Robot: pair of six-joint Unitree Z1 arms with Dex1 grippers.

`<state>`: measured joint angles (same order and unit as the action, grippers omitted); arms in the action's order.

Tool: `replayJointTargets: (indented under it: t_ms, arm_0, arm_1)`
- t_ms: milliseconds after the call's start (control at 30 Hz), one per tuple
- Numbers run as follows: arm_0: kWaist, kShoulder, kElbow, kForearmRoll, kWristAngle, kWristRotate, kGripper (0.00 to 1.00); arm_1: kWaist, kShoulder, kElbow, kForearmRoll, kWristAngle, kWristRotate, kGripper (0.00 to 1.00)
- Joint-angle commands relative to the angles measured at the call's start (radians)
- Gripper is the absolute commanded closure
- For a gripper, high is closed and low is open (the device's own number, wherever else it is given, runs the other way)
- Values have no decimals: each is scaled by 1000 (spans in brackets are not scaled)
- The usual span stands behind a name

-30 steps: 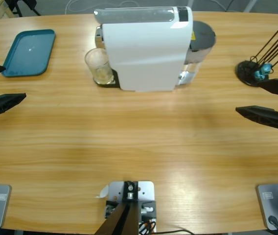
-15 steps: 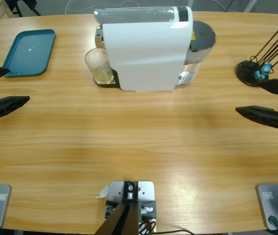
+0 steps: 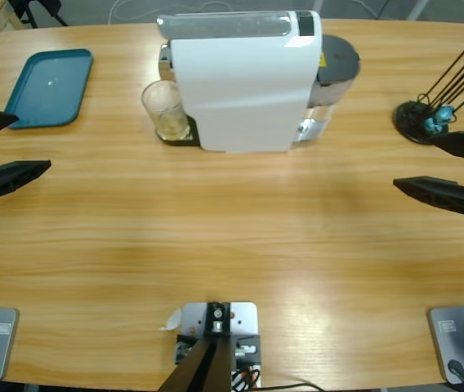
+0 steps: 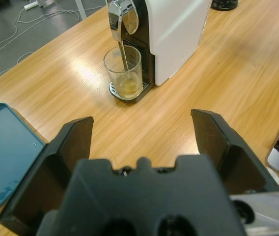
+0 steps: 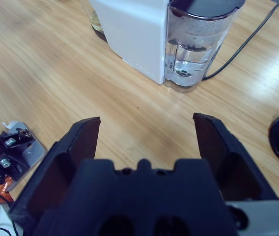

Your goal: Pour coffee

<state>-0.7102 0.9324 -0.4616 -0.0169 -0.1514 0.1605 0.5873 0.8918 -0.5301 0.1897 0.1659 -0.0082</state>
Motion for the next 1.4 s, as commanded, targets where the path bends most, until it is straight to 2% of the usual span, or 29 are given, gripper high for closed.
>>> replayJointTargets:
  t_ms: [33, 833, 1033, 1200, 1400]
  arm_0:
    - [3, 28, 37, -12, -17, -13, 138]
    - [2, 65, 26, -23, -24, -19, 133]
    - [2, 215, -9, -149, -31, -24, 106]
    - [1, 405, -74, -244, -42, -111, 14]
    - [2, 575, -84, -404, -47, -113, 13]
  arm_1:
    - [-2, 12, 35, -12, 15, 4, 179]
    - [-2, 15, 35, -13, 15, 3, 179]
    - [-1, 15, 35, -13, 19, 2, 179]
    - [-1, 7, 36, -13, 21, 2, 179]
    - [-1, 10, 36, -13, 24, 2, 179]
